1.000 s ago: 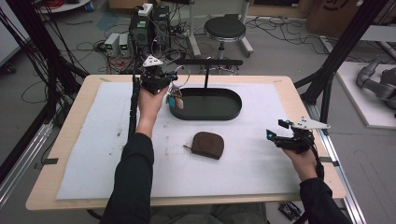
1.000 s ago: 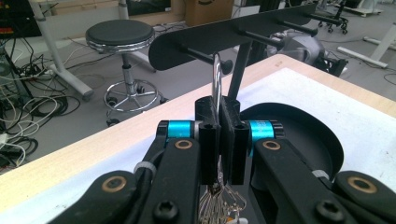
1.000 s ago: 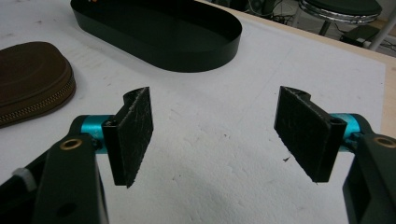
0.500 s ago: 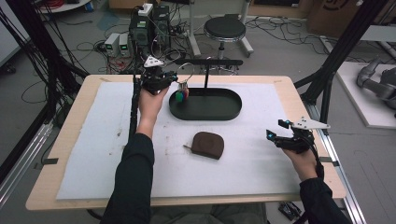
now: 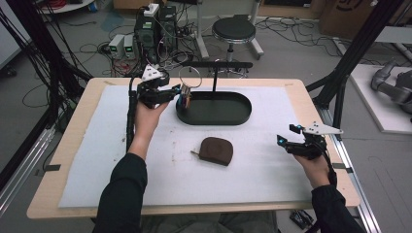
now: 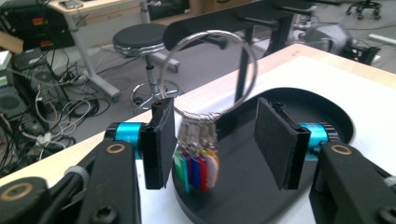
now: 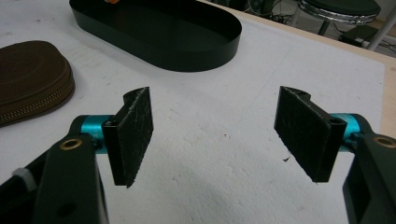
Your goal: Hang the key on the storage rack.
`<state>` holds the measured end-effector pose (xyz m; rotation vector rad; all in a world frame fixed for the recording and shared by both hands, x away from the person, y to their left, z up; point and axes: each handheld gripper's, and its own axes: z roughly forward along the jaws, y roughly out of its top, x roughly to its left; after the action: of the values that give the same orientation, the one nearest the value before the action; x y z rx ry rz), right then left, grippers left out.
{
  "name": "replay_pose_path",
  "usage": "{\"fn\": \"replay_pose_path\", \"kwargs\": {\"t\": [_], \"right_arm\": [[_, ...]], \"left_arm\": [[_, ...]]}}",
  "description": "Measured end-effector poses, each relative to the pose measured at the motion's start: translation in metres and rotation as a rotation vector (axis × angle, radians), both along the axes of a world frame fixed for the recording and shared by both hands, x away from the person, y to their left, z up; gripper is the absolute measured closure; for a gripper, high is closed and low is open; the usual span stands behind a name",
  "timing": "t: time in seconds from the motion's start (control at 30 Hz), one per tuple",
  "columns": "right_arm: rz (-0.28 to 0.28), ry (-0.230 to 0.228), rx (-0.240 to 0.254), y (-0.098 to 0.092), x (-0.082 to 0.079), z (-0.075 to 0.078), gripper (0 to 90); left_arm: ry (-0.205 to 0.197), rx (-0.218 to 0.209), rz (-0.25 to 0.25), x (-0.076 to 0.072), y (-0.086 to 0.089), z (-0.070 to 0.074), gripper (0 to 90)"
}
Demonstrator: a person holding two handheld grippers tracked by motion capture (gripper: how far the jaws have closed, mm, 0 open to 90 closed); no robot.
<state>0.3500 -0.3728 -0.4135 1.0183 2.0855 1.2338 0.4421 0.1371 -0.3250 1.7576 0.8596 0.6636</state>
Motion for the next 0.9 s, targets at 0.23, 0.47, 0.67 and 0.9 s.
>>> {"fn": "replay_pose_path", "kwargs": {"t": [0.23,0.47,0.67,0.9], "right_arm": [[-0.012,0.004,0.002,-0.002,0.0,0.001,28.6],[-0.02,0.0,0.014,0.0,-0.001,0.002,28.5],[-0.018,0.005,0.005,0.001,0.0,0.002,28.5],[-0.031,0.001,0.002,-0.004,-0.006,0.002,28.5]], "left_arm": [[-0.005,-0.022,-0.048,-0.032,0.008,0.0,36.3],[-0.036,0.001,-0.083,-0.065,0.011,0.001,33.4],[-0.052,-0.009,-0.113,-0.088,0.012,-0.007,31.1],[-0.046,-0.021,-0.144,-0.112,0.02,-0.03,27.3]]}}
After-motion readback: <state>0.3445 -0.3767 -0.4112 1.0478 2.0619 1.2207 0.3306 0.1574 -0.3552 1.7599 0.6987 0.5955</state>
